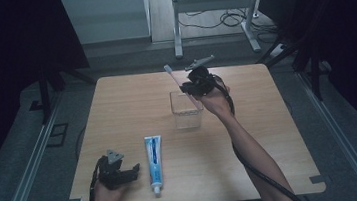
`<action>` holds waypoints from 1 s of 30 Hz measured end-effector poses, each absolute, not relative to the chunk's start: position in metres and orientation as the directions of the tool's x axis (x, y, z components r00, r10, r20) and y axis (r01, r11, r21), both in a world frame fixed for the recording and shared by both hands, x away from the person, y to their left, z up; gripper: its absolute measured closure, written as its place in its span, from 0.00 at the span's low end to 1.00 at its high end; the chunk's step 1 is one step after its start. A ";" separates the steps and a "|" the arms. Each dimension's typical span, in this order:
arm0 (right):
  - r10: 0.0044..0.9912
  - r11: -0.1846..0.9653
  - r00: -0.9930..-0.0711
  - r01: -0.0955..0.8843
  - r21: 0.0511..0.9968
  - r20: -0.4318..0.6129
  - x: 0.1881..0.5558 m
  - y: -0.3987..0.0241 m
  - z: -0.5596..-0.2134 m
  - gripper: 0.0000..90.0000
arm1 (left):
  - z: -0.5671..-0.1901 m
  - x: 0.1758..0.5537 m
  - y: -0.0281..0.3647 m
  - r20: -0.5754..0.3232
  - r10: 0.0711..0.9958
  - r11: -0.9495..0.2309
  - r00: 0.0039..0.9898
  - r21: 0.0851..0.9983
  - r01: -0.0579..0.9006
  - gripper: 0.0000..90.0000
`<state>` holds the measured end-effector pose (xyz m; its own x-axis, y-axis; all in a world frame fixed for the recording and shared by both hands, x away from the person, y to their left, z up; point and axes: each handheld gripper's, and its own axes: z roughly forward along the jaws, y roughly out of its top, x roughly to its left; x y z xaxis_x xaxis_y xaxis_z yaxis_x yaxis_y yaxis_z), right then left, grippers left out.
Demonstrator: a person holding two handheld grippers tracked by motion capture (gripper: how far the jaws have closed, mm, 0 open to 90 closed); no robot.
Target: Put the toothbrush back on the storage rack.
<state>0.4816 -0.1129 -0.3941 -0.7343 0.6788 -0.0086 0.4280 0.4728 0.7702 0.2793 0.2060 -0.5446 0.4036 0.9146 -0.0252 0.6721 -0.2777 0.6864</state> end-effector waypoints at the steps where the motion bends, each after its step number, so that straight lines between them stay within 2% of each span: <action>1: 0.679 0.474 -0.734 0.429 0.769 -0.010 0.482 -0.113 -0.396 0.86 | -0.545 0.279 0.206 -0.025 0.915 -0.278 0.404 0.686 0.672 0.15; 30: 0.682 0.505 -0.732 0.475 0.720 0.005 0.488 -0.110 -0.441 0.86 | -0.545 0.279 0.206 -0.024 0.915 -0.278 0.403 0.687 0.672 0.15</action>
<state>0.4877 -0.1104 -0.4410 -0.7316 0.6818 0.0051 0.4755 0.5049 0.7204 0.2793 0.2060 -0.5447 0.4031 0.9148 -0.0242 0.6717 -0.2778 0.6868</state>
